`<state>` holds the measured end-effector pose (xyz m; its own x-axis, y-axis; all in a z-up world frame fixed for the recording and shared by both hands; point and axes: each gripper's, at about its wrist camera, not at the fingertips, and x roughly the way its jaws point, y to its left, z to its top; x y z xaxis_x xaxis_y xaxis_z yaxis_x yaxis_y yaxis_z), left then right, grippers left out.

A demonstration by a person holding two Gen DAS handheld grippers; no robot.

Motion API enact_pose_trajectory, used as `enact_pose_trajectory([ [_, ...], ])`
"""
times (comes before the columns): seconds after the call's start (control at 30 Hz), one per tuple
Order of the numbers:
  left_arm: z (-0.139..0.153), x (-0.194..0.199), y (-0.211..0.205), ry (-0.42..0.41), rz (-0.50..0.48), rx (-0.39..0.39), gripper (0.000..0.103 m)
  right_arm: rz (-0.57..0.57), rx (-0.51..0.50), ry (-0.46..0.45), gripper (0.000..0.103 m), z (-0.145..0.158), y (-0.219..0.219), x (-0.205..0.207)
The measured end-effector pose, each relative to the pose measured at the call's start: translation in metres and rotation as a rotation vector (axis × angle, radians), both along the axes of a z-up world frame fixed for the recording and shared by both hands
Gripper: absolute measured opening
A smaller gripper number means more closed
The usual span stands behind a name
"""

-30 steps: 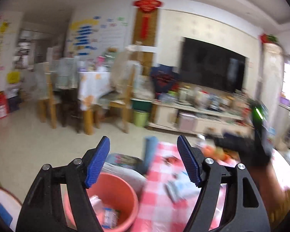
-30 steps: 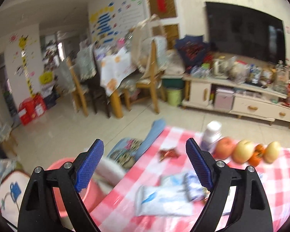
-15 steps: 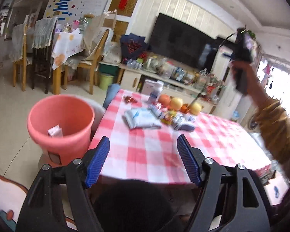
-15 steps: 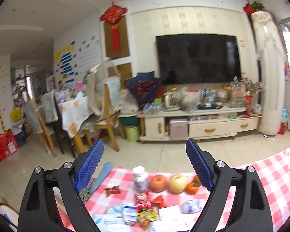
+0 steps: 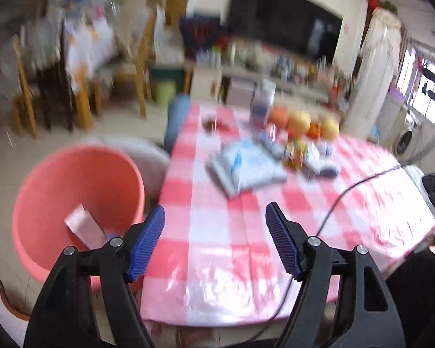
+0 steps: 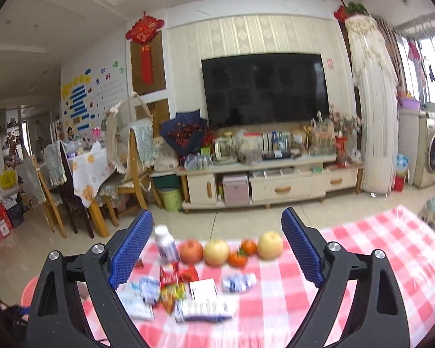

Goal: Collect trash
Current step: 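Return both tools over the table toward the remaining trash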

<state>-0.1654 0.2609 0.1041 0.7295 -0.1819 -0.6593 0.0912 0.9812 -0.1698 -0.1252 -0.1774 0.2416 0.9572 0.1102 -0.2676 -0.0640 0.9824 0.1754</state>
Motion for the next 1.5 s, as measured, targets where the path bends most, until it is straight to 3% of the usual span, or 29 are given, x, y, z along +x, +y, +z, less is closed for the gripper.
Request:
enact_pose_trajectory([
  [0.07,-0.012,0.012,0.001,0.079,-0.024,0.042,0.073,0.015,0.035,0.024,0.090,-0.017,-0.007,-0.011],
  [0.17,-0.022,0.015,-0.001,0.122,-0.035,0.136,0.073,0.056,0.056,0.064,0.090,-0.042,-0.009,-0.026],
  [0.33,0.001,0.020,-0.020,0.045,-0.068,0.332,0.073,0.123,0.038,0.117,0.090,-0.070,0.009,-0.042],
  [0.37,0.007,0.023,-0.023,0.030,-0.070,0.337,0.073,0.125,0.019,0.119,0.090,-0.071,0.014,-0.045],
  [0.47,0.035,0.036,-0.031,-0.050,-0.064,0.284,0.073,0.128,-0.016,0.110,0.090,-0.063,0.017,-0.059],
  [0.63,0.071,0.056,-0.060,-0.209,-0.086,0.174,0.077,0.123,0.024,0.035,0.090,-0.030,-0.001,-0.107],
  [0.73,0.080,0.064,-0.082,-0.265,-0.133,0.108,0.082,0.119,0.004,-0.012,0.093,-0.017,-0.010,-0.141],
  [0.87,0.078,0.077,-0.114,-0.292,-0.198,0.041,0.085,0.089,-0.059,0.003,0.093,-0.027,-0.005,-0.160],
  [1.03,0.071,0.085,-0.140,-0.315,-0.221,-0.016,0.085,0.050,-0.218,0.096,0.093,-0.071,0.016,-0.125],
  [1.13,0.070,0.086,-0.138,-0.336,-0.204,-0.044,0.085,0.074,-0.286,0.207,0.093,-0.109,0.030,-0.090],
  [1.23,0.063,0.090,-0.120,-0.353,-0.162,-0.140,0.087,0.129,-0.322,0.299,0.093,-0.140,0.047,-0.062],
  [1.3,0.056,0.099,-0.112,-0.328,-0.133,-0.187,0.087,0.158,-0.315,0.324,0.093,-0.147,0.053,-0.049],
  [1.5,0.031,0.120,-0.104,-0.259,-0.108,-0.183,0.086,0.180,-0.197,0.321,0.093,-0.148,0.052,0.007],
])
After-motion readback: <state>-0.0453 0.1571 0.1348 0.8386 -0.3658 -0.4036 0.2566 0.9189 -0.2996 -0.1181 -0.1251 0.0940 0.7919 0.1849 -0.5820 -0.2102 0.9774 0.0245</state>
